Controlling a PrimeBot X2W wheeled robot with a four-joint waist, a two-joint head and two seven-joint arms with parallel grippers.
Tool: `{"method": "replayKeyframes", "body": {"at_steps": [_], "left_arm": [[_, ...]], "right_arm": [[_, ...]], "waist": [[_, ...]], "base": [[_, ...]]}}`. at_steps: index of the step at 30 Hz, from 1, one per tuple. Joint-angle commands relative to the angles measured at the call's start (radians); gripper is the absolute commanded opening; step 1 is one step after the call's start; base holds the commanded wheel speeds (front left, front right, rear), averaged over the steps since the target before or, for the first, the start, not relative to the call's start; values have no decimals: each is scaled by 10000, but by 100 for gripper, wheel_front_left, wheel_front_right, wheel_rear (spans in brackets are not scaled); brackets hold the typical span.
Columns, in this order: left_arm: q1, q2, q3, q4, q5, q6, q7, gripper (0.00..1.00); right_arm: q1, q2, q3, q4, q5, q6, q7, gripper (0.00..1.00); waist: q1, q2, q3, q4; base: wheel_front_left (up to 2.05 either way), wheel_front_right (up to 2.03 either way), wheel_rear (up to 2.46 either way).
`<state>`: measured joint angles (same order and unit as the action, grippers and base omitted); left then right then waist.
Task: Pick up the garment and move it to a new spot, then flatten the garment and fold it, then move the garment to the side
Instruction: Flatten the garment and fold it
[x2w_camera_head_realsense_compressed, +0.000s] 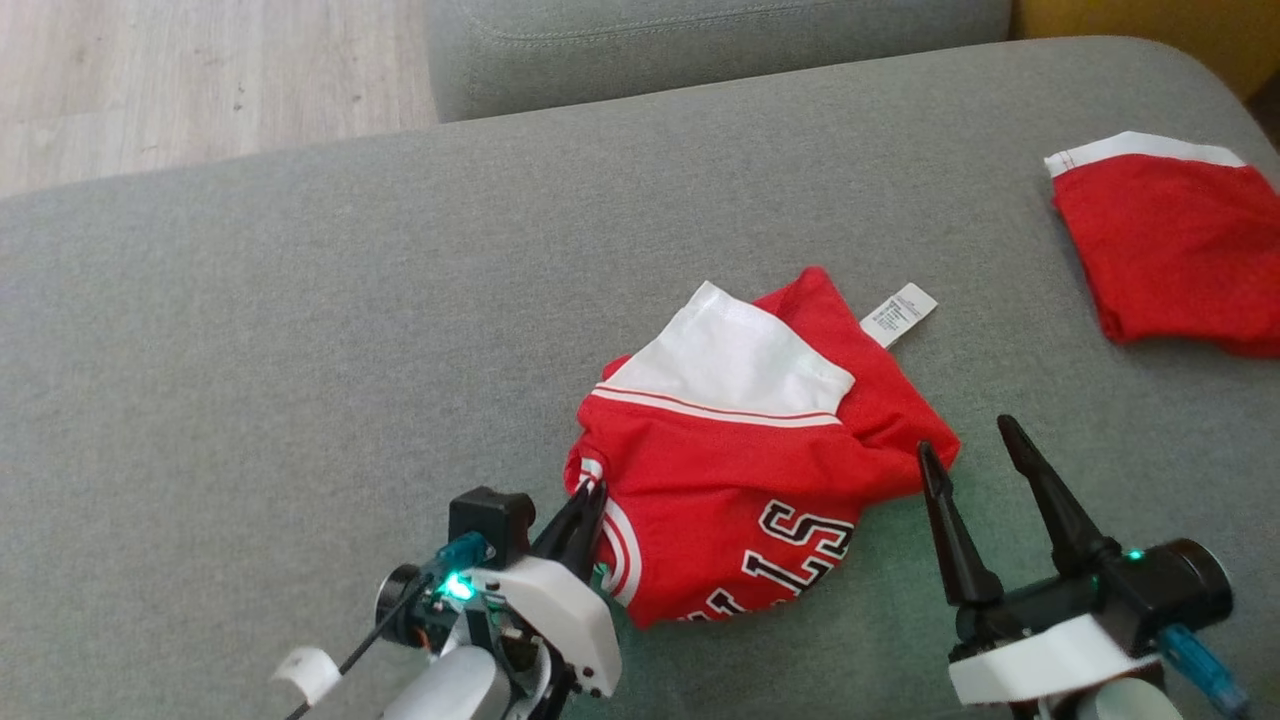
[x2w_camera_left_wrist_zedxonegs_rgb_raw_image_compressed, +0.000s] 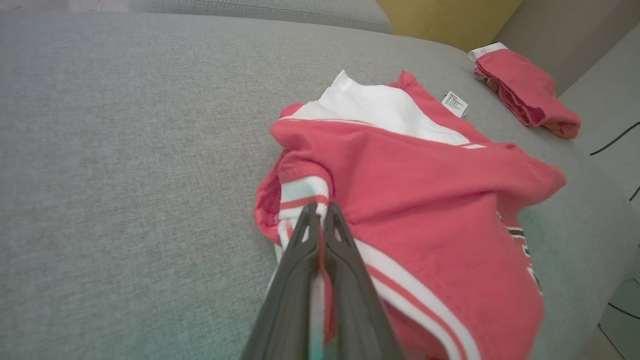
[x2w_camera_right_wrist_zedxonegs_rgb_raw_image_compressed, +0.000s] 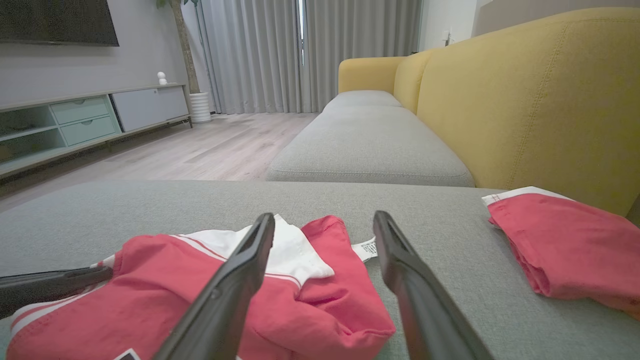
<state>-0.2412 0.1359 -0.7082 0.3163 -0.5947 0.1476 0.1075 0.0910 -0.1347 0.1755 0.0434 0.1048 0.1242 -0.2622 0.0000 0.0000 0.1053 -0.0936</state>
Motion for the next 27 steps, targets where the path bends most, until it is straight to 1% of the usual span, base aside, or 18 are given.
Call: {"method": "replayKeyframes", "body": {"at_steps": [1,7,11,12,13,17,20,22,25,26,27], "left_arm": [[-462,-63,317,-339,-97,-74,-130,0],[-661,-144,278,-434,-207,-407,-376,0],[-1354,-253,-22,-636,-15,-976,-545,0],[-1354,-253,-22,-636,-15,-976,-545,0],[-1660,-307,-99,-673,51,-1146,-584,0],[-3243,-570,-167,-646,49,-1889,-740,0],[-4800,-720,-103,-244,-39,-2319,-985,0],[-5871,-795,-101,88,-247,-2527,-1271,0],[-7422,-842,-35,569,-631,-2670,-1898,0],[-8280,-849,9,728,-1078,-2702,-2450,0],[-8597,-851,-2,838,-1316,-2711,-2649,0]], "right_arm": [[-420,-106,221,-336,14,65,4,100],[-414,-31,248,-262,24,65,4,100],[-360,27,268,-210,17,65,4,100],[-360,27,268,-210,17,65,4,100],[-373,37,325,-195,16,65,4,100],[-553,128,507,-165,61,65,4,100],[-727,186,719,-120,84,65,4,100],[-825,223,828,-83,107,65,4,100],[-876,283,886,-40,149,65,4,100],[-847,308,886,-39,159,65,4,100],[-822,314,872,-40,161,65,4,100]], "waist": [[0,0,-15,-31],[0,0,-236,-241],[0,0,-463,-371],[0,0,-463,-371],[0,0,-512,-441],[0,0,-638,-793],[0,0,-673,-1079],[0,0,-706,-1276],[0,0,-773,-1493],[0,0,-815,-1537],[0,0,-846,-1531]], "base": [[0,0,0],[0,0,0],[0,0,0],[0,0,0],[0,0,0],[0,0,0],[0,0,0],[0,0,0],[0,0,0],[0,0,0],[0,0,0]]}}
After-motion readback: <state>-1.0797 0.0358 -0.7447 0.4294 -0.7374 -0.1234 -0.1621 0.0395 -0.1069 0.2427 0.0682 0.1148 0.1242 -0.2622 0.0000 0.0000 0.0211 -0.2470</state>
